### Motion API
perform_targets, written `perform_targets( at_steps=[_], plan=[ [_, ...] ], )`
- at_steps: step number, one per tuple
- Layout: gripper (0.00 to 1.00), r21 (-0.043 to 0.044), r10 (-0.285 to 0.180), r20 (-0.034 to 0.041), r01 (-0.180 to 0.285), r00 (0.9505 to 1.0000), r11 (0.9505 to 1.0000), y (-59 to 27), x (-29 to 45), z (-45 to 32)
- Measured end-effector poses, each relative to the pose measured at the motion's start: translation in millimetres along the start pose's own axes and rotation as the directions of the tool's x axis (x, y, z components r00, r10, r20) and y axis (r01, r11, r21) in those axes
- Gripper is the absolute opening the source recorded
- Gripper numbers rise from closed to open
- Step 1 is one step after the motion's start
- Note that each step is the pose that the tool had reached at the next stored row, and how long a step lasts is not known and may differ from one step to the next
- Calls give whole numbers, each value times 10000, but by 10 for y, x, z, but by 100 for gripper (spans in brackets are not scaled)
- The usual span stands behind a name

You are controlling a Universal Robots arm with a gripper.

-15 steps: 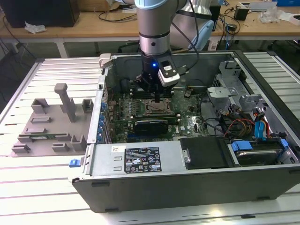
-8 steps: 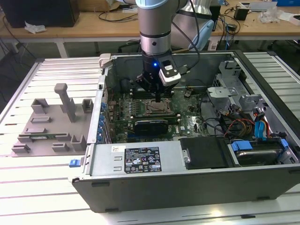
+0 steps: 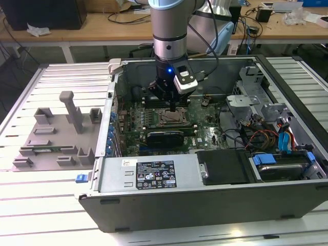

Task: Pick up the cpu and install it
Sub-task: 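Install the second cpu locking lever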

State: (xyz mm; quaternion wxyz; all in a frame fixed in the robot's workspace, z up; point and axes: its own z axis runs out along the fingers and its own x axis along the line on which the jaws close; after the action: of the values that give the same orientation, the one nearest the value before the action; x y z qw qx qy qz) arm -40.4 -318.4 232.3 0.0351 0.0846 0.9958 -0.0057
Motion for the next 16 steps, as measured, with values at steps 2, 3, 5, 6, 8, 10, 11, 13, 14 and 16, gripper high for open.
perform_targets(
  at_steps=[2, 3, 5, 6, 8, 10, 11, 13, 14, 16],
  plan=[
    [11, 0, 0, 0, 0, 10000, 10000, 0, 0, 0],
    [11, 0, 0, 0, 0, 10000, 10000, 0, 0, -1],
    [11, 2, -2, -2, 2, 10000, 10000, -7, -2, -2],
    [11, 1, -1, 0, 1, 10000, 10000, -16, -3, -1],
    [11, 1, 0, 0, 0, 10000, 10000, -36, -6, -1],
    [11, 0, 0, 0, 0, 10000, 10000, -63, -11, 0],
    [11, 0, 0, 0, 0, 10000, 10000, -75, -13, 0],
    [11, 2, 0, -1, 0, 10000, 10000, -105, -18, 0],
    [11, 1, 0, 0, 0, 10000, 10000, -130, -22, 1],
    [11, -1, 0, 0, 0, 10000, 10000, -176, -30, 2]
  ],
)
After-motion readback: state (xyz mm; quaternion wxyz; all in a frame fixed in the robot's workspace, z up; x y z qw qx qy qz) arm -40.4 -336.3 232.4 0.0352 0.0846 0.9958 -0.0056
